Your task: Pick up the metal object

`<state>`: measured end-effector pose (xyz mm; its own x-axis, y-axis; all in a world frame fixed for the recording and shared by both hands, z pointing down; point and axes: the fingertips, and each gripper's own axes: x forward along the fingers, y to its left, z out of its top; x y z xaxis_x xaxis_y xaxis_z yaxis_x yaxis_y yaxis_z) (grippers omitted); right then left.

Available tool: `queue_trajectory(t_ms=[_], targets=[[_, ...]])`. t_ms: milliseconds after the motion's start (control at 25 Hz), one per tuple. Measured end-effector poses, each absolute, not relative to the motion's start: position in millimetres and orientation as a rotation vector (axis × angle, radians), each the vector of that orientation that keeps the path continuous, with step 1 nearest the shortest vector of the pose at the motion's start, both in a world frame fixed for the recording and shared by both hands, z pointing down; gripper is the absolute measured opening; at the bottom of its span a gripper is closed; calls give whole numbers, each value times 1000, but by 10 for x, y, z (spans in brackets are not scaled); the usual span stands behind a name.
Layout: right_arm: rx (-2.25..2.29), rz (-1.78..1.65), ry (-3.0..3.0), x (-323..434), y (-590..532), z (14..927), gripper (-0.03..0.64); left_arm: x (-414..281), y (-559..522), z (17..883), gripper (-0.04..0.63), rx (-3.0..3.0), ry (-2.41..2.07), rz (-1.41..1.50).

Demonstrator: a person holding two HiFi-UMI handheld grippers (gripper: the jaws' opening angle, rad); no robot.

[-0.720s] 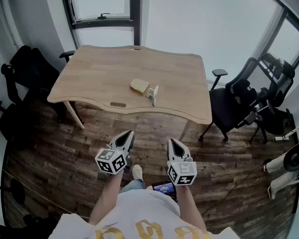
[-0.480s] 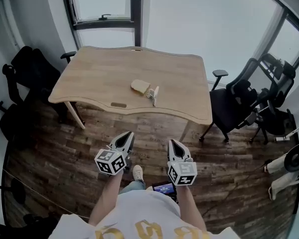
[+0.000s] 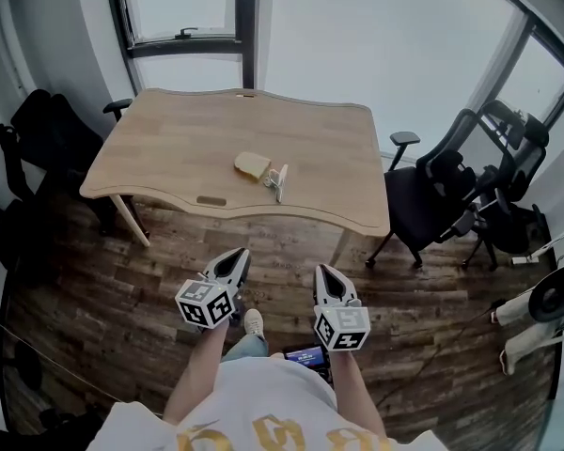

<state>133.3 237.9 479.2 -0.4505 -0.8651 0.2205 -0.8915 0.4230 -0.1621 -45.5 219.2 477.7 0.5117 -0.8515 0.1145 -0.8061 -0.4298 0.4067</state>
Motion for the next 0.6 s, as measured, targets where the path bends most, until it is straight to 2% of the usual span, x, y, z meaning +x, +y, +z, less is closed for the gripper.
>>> queue_trajectory(t_ms=[320,600], targets=[[1606,416,-2505,1427,2027,4986,11,-366,1762,4957,20,2349,-1326,-103],[1586,392,-2460,1323,1199,5044,12,-476,845,5050,20,2313,-1302,-144]])
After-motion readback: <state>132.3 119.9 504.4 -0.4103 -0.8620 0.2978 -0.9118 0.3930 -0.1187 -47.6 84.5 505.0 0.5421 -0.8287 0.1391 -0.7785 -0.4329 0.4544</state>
